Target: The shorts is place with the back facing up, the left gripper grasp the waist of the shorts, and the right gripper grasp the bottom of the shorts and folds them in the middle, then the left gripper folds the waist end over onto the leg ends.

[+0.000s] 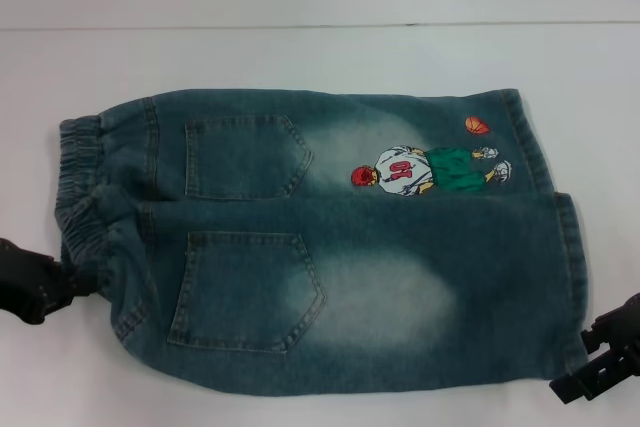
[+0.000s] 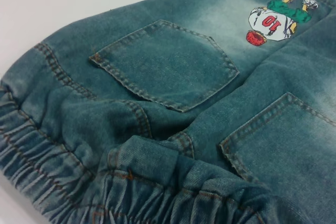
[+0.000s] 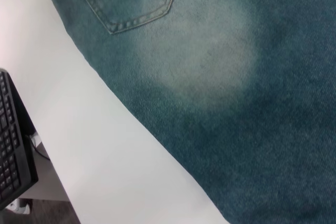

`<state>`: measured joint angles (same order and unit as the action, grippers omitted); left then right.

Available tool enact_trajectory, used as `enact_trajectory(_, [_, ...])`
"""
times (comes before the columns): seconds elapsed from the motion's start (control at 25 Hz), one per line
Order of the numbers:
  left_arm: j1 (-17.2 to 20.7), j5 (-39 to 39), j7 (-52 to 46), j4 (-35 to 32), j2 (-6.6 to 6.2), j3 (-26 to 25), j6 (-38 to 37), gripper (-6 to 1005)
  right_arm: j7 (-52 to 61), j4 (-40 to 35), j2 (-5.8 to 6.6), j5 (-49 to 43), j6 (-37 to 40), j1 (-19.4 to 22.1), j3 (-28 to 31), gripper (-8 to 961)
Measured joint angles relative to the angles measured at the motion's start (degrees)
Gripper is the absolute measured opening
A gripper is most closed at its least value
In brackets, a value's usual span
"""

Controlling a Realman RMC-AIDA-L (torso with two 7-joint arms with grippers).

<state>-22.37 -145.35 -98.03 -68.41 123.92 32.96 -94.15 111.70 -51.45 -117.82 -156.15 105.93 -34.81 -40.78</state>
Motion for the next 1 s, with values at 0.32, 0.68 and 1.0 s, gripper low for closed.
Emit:
enact_trajectory(0.32, [0.1,0.2,0.0,0.0,0.0,0.1,0.0,99,0.7,-0.1,-0.96,0.0,-1.4,0.6,0.1,816])
enact_trajectory(0.68, [0.2,0.4,0.0,-0.2,-0.03,0.1,-0.2,99,2.3,-0.4,-1.01,-0.4,-3.3,0.8,0.2,588])
enact_trajectory(1.0, [-0.1,0.4,0.0,0.0,-0.09,0.0,0.0,100,1.9,-0.5,-1.35,-0.4,-3.3,0.8,0.0,102])
